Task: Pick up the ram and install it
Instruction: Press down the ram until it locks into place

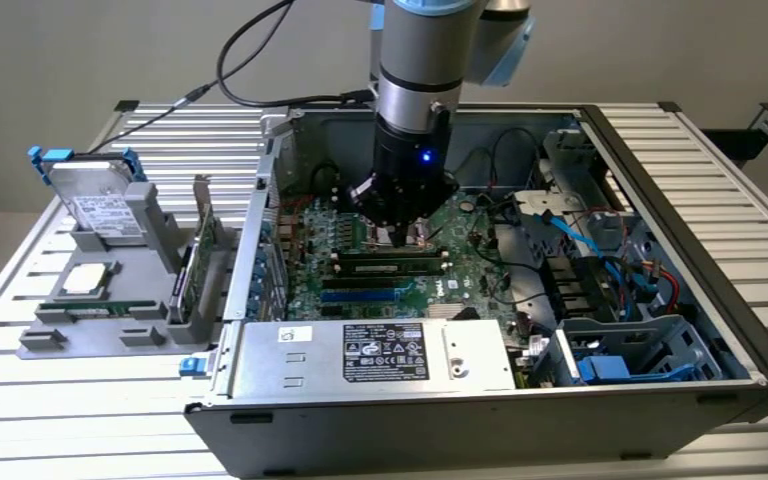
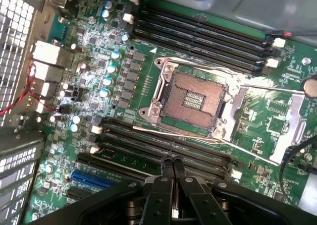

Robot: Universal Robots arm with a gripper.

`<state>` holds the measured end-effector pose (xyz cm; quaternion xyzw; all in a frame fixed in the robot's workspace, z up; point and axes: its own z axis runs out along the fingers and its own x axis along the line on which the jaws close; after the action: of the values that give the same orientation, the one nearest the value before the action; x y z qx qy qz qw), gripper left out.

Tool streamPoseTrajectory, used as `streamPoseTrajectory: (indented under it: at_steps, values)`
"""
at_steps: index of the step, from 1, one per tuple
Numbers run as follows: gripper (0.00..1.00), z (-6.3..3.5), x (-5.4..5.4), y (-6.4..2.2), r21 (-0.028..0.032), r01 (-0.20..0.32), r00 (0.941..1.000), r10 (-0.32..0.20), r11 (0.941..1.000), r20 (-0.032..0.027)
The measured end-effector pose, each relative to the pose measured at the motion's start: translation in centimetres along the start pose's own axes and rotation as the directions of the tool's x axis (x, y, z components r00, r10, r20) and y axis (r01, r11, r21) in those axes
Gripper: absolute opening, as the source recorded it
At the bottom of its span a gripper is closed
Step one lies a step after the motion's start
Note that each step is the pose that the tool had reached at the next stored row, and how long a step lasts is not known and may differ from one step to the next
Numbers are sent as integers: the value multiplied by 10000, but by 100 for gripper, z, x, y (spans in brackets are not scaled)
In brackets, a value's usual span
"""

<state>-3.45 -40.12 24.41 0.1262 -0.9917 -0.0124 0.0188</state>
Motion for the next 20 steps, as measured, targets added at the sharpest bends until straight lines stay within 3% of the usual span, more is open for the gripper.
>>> streamPoseTrajectory:
  at_steps: [4, 7, 13, 20]
  values:
    - [10, 0, 0, 0, -24, -688, 9976, 688, 9976, 20]
    - [10, 1, 0, 0, -43, -1203, 9927, 1203, 9927, 34]
    - [10, 1, 0, 0, -83, -2198, 9755, 2199, 9755, 57]
    - [10, -2, 35, -126, -138, -2222, 9750, 2223, 9749, 59]
